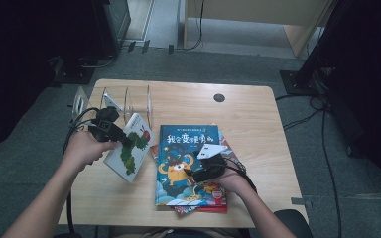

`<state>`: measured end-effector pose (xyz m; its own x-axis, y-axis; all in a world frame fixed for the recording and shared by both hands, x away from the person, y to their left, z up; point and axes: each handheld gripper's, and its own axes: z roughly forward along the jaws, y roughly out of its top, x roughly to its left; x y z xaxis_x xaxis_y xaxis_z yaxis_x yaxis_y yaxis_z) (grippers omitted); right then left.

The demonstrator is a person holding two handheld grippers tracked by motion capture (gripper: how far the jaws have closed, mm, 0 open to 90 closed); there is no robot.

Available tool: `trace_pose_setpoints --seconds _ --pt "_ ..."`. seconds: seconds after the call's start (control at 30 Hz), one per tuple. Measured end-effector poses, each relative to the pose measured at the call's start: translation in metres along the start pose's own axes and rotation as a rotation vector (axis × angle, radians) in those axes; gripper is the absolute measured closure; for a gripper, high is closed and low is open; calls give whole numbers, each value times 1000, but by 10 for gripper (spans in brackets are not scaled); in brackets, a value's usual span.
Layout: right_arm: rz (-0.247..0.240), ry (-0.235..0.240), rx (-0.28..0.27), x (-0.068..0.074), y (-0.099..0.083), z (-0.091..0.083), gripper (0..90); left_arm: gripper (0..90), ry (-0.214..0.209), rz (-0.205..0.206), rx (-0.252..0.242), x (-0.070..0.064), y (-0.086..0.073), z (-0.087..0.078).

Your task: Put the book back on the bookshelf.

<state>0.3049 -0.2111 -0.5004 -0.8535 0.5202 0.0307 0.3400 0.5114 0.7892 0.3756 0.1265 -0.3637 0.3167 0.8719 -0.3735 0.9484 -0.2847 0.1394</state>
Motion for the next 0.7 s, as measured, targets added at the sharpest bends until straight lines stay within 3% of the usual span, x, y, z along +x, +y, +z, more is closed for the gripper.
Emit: trace_pose_setpoints --seconds 0.37,0.53,0.7 --pt "-5 1 2 0 0 0 224 772 68 -41 -3 11 3 0" --pt "-5 0 2 0 0 0 224 772 79 -62 10 11 9 4" --pt "-5 0 2 0 0 0 224 772 102 -55 13 6 17 7"
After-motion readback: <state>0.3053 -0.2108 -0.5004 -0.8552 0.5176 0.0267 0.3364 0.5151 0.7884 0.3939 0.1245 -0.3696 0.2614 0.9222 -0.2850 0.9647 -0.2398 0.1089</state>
